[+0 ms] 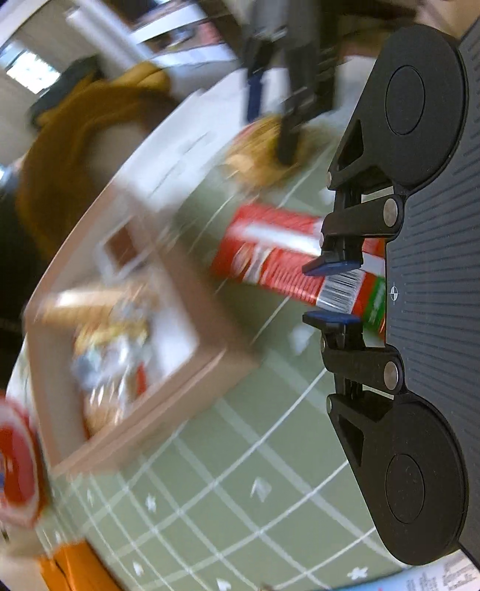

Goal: Organize snacks
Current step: 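Carry the red packet and yellow bun over the pink box and open both tools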

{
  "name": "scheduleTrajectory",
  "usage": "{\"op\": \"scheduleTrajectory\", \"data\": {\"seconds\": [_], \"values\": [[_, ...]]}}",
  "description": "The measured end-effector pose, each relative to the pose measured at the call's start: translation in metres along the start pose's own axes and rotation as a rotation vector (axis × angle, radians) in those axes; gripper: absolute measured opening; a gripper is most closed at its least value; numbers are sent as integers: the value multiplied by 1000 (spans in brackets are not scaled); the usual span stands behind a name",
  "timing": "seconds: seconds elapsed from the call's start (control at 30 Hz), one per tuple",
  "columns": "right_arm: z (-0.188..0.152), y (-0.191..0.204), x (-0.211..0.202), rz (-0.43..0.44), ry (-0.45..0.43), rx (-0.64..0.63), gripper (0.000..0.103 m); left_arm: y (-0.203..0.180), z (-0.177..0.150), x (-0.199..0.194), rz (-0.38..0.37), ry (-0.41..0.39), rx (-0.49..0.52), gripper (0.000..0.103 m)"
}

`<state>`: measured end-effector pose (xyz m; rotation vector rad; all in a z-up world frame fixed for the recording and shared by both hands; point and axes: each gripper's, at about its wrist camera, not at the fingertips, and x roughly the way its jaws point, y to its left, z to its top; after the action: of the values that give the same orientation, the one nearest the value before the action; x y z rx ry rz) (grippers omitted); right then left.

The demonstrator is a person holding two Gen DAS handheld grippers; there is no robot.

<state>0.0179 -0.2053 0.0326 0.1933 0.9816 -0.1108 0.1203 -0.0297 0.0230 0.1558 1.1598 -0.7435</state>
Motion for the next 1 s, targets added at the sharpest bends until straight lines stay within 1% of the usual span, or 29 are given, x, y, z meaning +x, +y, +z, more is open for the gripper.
{"op": "scheduleTrajectory", "data": {"seconds": [0.03,0.07,0.13,0.2,0.23,0.3,0.37,0.4,0.43,0.47,0.5,0.53,0.57,0.6,0.63,0.7,0.73,0.8,0.87,0.93,1.0], "values": [[-3,-4,0,3,5,19,77,-7,-3,-1,9,6,27,26],[-5,-8,1,6,10,39,77,-14,-5,-4,33,3,50,26],[-9,-17,0,10,4,73,77,-28,-7,-13,114,-49,92,26],[-12,-23,-5,3,-8,100,77,-45,-6,-16,163,-84,154,26],[-13,-27,-8,3,-17,115,77,-53,-2,-12,174,-77,186,26],[-14,-33,-11,4,-25,142,77,-68,0,1,192,-30,262,27],[-15,-38,-14,5,-33,158,77,-77,2,13,204,12,300,28],[-15,-40,-17,2,-39,161,77,-80,2,18,215,12,308,29],[-14,-40,-18,-1,-44,161,77,-84,2,20,220,8,313,32],[-14,-41,-21,-4,-52,160,77,-85,2,22,215,15,311,42],[-14,-41,-22,-5,-57,158,77,-87,3,23,196,24,307,49],[-14,-42,-23,-3,-59,158,77,-89,3,26,175,32,309,65],[-15,-43,-23,-1,-59,158,77,-90,2,28,151,42,314,78],[-15,-43,-22,2,-56,159,77,-91,1,30,136,46,317,81],[-16,-44,-20,4,-52,161,78,-93,0,33,132,42,313,82],[-16,-44,-18,1,-51,160,78,-89,-1,28,127,4,264,78],[-16,-43,-18,0,-54,156,78,-84,-1,23,138,-22,229,76],[-16,-41,-19,-1,-64,144,78,-75,-1,21,191,-44,185,75],[-15,-39,-20,-2,-72,123,78,-66,2,27,217,-20,152,75],[-15,-36,-18,-10,-74,98,78,-60,4,33,221,8,139,75],[-17,-32,-16,-33,-87,78,78,-60,6,38,218,15,139,76]]}}
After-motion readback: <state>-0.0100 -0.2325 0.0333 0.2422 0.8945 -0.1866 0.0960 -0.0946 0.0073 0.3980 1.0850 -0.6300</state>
